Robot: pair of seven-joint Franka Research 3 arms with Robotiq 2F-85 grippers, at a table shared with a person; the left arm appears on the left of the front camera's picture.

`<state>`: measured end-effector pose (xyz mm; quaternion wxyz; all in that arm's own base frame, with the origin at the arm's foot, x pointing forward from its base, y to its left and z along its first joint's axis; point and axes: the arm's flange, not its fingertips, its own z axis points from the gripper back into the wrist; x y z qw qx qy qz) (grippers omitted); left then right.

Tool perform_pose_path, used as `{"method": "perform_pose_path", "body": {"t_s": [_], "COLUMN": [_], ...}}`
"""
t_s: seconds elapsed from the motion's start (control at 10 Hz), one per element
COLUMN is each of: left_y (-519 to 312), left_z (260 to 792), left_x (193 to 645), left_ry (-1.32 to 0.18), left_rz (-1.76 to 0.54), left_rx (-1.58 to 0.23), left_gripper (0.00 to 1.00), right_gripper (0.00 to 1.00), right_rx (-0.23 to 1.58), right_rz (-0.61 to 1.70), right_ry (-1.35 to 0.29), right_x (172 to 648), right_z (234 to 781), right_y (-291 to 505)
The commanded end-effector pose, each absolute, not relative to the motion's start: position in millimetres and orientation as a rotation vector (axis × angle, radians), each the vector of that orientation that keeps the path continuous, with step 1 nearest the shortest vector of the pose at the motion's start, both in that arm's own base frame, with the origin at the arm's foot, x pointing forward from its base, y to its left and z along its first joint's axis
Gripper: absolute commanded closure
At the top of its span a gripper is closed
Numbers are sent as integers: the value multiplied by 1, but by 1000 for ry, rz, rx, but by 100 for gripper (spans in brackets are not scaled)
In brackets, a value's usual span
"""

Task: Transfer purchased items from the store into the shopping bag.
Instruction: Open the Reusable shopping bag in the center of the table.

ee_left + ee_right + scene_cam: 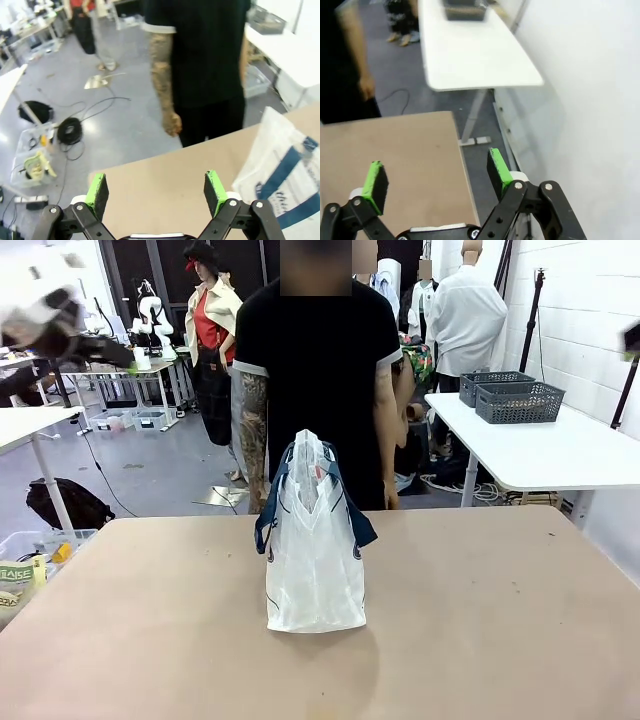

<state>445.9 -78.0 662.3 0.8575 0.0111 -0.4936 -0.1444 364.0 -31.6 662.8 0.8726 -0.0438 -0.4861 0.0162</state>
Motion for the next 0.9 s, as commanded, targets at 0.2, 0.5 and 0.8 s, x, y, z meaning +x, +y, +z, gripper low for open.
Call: {"method": "perform_pose_path", "body": {"t_s": [0.2, 0.5, 0.8], "left_y": [-163, -177, -185], "left_z": [644, 629, 611], "left_x": [484, 486, 496], "left_ry": [-894, -897, -856], "left_rz": [-333, -353, -172], "left_rx": [-110, -115, -266], "left_gripper": [0, 0, 0], "right_gripper": [0, 0, 0], "right_rx": [-124, -90, -15], "right_rz": [370, 384, 383], "right_ry": [-880, -877, -832], "right_x": [392, 388, 376], "right_z": [655, 646, 638], "right_y": [96, 118, 128]}}
